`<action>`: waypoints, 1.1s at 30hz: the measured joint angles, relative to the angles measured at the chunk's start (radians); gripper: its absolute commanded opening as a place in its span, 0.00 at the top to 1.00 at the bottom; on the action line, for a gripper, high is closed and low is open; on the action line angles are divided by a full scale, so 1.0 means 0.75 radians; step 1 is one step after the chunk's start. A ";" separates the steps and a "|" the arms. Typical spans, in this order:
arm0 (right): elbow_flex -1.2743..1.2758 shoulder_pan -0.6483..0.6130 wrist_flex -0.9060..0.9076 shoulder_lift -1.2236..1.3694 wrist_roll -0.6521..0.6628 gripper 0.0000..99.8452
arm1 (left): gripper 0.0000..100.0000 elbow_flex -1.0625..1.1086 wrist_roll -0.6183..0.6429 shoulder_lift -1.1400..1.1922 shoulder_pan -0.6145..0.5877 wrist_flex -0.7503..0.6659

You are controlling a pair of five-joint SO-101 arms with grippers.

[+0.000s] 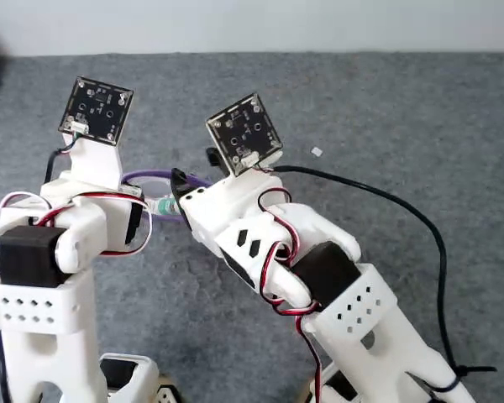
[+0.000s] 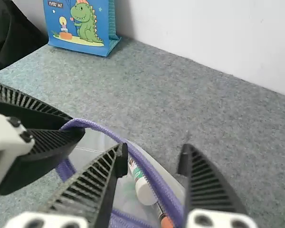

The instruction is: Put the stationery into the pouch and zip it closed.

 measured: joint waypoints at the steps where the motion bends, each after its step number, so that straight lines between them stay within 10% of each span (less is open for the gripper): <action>1: -0.016 0.004 0.018 0.000 0.000 0.98 | 0.99 0.000 0.000 0.000 0.000 0.000; 10: -0.303 0.215 0.462 0.000 0.002 0.97 | 0.99 0.000 0.000 0.000 0.000 0.000; 18: -0.348 0.282 0.968 -0.002 -0.035 0.73 | 0.99 0.000 0.000 0.000 0.000 0.000; 33: 0.342 0.284 0.491 -0.004 -0.057 0.75 | 0.99 0.000 0.000 0.000 0.000 0.000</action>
